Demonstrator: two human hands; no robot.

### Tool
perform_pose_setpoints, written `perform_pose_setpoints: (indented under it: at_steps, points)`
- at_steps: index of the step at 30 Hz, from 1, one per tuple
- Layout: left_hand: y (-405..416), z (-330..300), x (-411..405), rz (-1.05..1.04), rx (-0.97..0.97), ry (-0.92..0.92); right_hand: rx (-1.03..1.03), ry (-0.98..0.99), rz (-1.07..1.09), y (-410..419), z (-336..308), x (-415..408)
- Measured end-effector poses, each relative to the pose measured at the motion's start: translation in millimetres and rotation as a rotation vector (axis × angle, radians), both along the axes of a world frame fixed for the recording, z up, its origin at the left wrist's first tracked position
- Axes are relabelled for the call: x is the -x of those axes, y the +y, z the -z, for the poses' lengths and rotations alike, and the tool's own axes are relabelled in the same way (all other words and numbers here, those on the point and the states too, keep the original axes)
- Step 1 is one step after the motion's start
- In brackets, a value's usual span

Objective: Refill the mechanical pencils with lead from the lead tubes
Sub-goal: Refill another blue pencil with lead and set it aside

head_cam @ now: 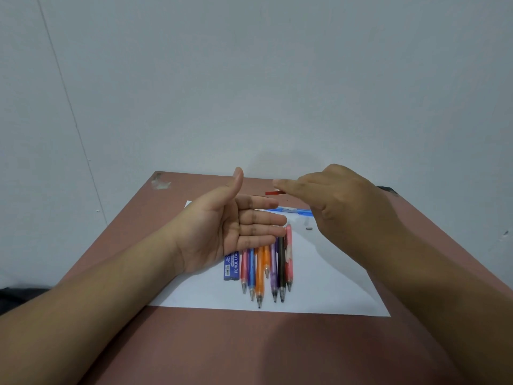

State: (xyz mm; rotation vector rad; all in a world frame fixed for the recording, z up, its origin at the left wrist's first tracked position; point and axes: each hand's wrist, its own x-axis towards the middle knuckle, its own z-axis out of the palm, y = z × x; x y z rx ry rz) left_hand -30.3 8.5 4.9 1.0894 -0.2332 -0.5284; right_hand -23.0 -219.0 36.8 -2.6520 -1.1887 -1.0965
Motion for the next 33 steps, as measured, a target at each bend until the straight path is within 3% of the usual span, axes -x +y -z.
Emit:
perform_pose_setpoints:
  at_steps: [3, 7, 12, 16, 21, 26, 33]
  points:
    - [-0.5, -0.7, 0.1, -0.005, -0.005, -0.002, 0.010, 0.122, 0.057, 6.2, -2.8, -1.8]
    - [-0.7, -1.1, 0.4, -0.010, -0.013, -0.004, -0.108, 0.191, -0.049, 6.9, -2.6, 5.9]
    - [0.3, -0.5, 0.5, 0.012, 0.004, -0.008, -0.071, 0.375, 0.062, 8.9, -10.8, 14.0]
    - [-0.4, -1.2, 0.9, -0.005, -0.005, -0.003, -0.139, 0.387, 0.039, 7.6, -8.5, 17.4]
    - [-2.0, -2.2, 1.4, -0.028, -0.019, 0.007, -0.046, 0.155, -0.088, 2.7, -2.8, 7.3]
    - [-2.3, -2.6, 2.1, -0.018, -0.026, 0.011, -0.038, 0.322, 0.113, 2.6, -11.3, 15.2]
    - [-1.7, -2.7, 2.4, -0.016, -0.026, 0.011, -0.121, 0.331, 0.113, 2.0, -10.4, 18.8]
